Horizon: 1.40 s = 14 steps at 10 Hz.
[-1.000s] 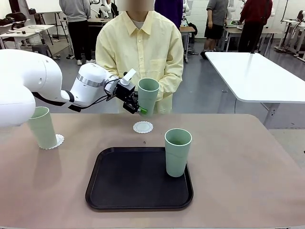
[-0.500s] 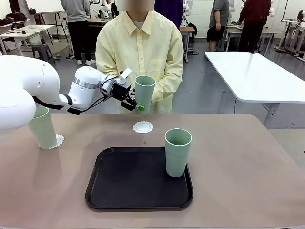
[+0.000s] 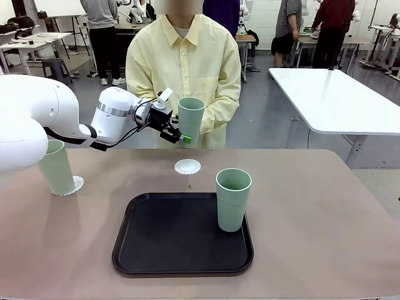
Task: Place coasters on the table and set cups on them.
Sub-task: Take one Reusable plastic cup from the Flat Tray and place it on a coaster set by the human.
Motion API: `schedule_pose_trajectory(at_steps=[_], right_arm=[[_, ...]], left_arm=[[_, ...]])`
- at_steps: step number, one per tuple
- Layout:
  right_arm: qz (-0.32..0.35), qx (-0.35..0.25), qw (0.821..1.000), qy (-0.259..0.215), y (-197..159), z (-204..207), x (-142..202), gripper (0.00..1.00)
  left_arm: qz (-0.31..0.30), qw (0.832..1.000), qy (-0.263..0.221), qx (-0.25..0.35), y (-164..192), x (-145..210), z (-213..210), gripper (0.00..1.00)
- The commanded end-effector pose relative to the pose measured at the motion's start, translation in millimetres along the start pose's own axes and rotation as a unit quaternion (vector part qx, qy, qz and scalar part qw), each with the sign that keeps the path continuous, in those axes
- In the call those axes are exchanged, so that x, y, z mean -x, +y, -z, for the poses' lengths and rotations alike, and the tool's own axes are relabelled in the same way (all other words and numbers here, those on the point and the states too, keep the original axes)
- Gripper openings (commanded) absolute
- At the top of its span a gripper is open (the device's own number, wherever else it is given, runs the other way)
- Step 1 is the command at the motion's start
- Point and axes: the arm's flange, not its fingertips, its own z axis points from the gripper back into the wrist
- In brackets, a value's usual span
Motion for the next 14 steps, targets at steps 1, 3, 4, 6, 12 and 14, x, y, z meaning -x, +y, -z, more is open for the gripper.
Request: schedule_pose_trajectory(at_steps=[1,3,4,6,12,14], right_arm=[[0.000,-0.006,1.000,-0.002,0,0,0,1.00],[0.000,-0.006,1.000,-0.002,0,0,0,1.00],[0.000,-0.006,1.000,-0.002,0,0,0,1.00],[0.000,-0.006,1.000,-0.002,0,0,0,1.00],[0.000,-0.006,1.000,-0.002,0,0,0,1.00],[0.000,-0.006,1.000,-0.002,0,0,0,1.00]], left_arm=[[0.007,1.000,0.001,-0.001,0,2,-4,0.81],[0.021,0.999,-0.025,0.001,2,5,-3,0.81],[0.021,0.999,-0.035,0.002,6,10,-5,0.81],[0.019,0.999,-0.035,0.009,7,19,-3,0.81],[-0.002,1.000,-0.023,0.021,6,33,5,0.81],[-0.004,0.999,-0.021,0.027,6,35,6,0.81]])
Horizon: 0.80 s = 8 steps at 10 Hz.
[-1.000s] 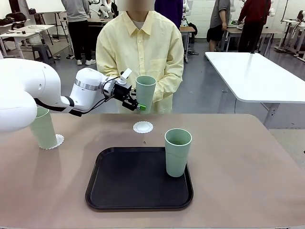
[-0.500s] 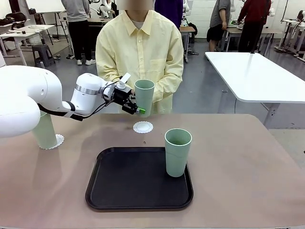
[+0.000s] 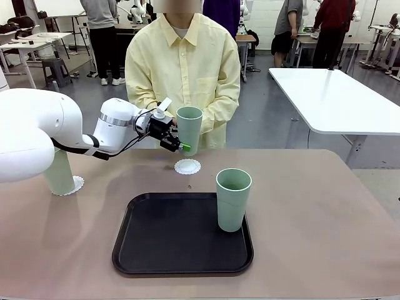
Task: Place coasters on the table and set cups on them.
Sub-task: Take one Reusable plastic cup from the Flat Tray and place it on a coaster set by the human.
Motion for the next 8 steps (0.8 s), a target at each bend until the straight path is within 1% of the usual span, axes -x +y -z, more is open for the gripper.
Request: schedule_pose_trajectory(at_steps=[1,5,8], right_arm=[[0.000,-0.006,1.000,-0.002,0,0,0,1.00],[0.000,-0.006,1.000,-0.002,0,0,0,1.00],[0.000,-0.006,1.000,-0.002,0,0,0,1.00]], left_arm=[[-0.008,1.000,0.002,0.013,7,0,-3,0.81],[-0.015,1.000,-0.002,0.017,5,11,-4,0.81],[-0.027,0.999,-0.013,0.034,-1,16,-2,0.81]])
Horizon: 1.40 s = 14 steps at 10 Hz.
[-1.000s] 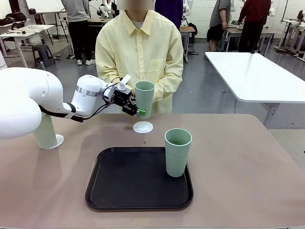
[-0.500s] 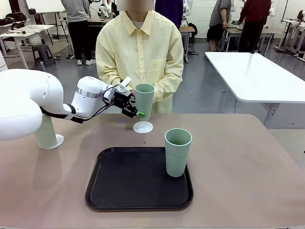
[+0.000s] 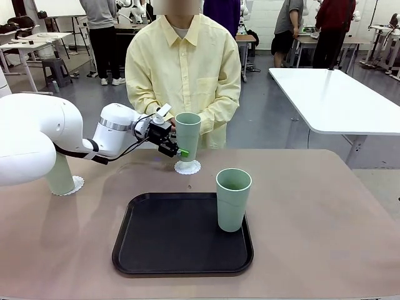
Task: Place coasters on the table and set cups on them.
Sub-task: Take one Reusable plastic cup from the Flat Tray and place it on a coaster set by the human.
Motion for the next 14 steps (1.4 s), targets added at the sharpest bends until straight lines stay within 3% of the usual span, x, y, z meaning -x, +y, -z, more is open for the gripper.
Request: schedule_pose_trajectory(at_steps=[1,14], right_arm=[[0.000,-0.006,1.000,-0.002,0,0,0,1.00],[0.000,-0.006,1.000,-0.002,0,0,0,1.00]], left_arm=[[-0.012,1.000,-0.005,0.016,4,-2,-6,0.81],[0.010,0.999,0.009,0.044,8,21,7,0.81]])
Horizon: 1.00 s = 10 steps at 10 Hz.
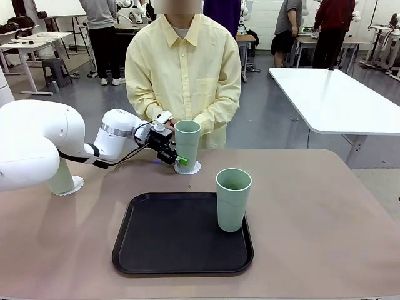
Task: Place coasters on the table and set cups on them.
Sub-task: Take one Reusable plastic cup from the Flat Tray and place it on a coaster set by the human.
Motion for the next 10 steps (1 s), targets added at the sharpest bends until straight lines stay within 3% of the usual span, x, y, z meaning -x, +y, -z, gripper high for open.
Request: schedule_pose_trajectory(at_steps=[1,6,7,10], right_arm=[[0.000,-0.006,1.000,-0.002,-0.1,0.0,-0.3,1.00],[0.000,-0.006,1.000,-0.002,-0.1,0.0,-0.3,1.00],[0.000,-0.006,1.000,-0.002,-0.1,0.0,-0.3,1.00],[0.000,-0.006,1.000,-0.002,-0.1,0.0,-0.3,1.00]], left_arm=[[0.007,1.000,0.011,0.008,14.9,3.2,-4.4,0.81],[-0.007,1.000,0.009,0.013,17.3,10.2,-0.5,0.81],[-0.008,1.000,0.011,0.015,17.5,9.2,-1.3,1.00],[-0.001,1.000,0.026,0.015,15.0,7.6,-1.6,1.00]])
